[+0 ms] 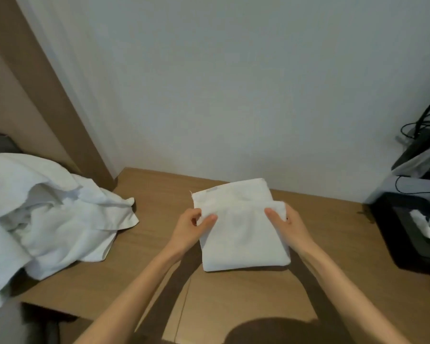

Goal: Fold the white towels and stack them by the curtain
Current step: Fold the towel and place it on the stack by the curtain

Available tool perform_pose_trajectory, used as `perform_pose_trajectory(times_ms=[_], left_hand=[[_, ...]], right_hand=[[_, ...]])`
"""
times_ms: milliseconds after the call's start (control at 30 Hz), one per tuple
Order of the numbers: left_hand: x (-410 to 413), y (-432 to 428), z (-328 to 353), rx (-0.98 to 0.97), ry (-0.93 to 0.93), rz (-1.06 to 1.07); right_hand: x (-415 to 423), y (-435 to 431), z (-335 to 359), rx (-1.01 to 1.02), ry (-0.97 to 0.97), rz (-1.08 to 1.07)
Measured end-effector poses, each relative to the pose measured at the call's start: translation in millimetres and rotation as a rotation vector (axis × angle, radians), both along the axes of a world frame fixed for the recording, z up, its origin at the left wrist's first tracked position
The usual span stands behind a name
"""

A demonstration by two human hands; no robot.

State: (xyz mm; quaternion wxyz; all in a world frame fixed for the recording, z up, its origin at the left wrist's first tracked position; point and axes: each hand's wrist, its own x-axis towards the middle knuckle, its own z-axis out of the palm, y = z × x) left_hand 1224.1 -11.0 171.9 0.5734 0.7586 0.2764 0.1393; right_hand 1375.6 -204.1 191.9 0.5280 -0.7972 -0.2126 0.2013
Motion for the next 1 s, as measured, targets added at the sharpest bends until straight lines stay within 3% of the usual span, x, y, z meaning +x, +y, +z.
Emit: perform_pose_trajectory(times_ms=[200, 300, 400, 500, 600, 667, 800, 900, 1000], left_hand=[[-52.4, 28.2, 47.0, -0.036, 0.053, 0.095], [-70.1, 35.5, 64.1, 0.131, 0.102, 0.177], [-79.2, 42.7, 84.0, 0.33, 0.019, 0.146], [-93.7, 44.2, 103.6, 0.35, -0.004, 0.094], [-117.8, 45.1, 109.8, 0.336, -0.005, 0.185], [-135.7, 42.9, 110.4, 0.335, -0.024, 0.298], [-176.9, 35.9, 114.8, 0.255, -0.067, 0.464], [-210.1, 40.0, 116.2, 0.119, -0.115, 0.591], [-248.6, 49.8, 113.1, 0.003, -0.184, 0.767]], right_hand=[[-14.2, 30.4, 75.9, 0.065, -0.137, 0.315], [-24.1, 51.1, 99.4, 0.041, -0.285, 0.509], [-33.6, 75.2, 115.9, 0.014, -0.462, 0.738], [-46.4, 100.1, 125.4, 0.005, -0.536, 0.899], [-61.2, 124.3, 129.0, 0.037, -0.532, 0.988], [-74.5, 141.0, 123.6, 0.051, -0.529, 0.956], [-137.3, 175.4, 107.5, 0.046, -0.643, 0.658], [-194.6, 199.1, 97.4, 0.099, -0.508, 0.592], [-246.9, 226.2, 93.9, 0.134, -0.233, 0.582]])
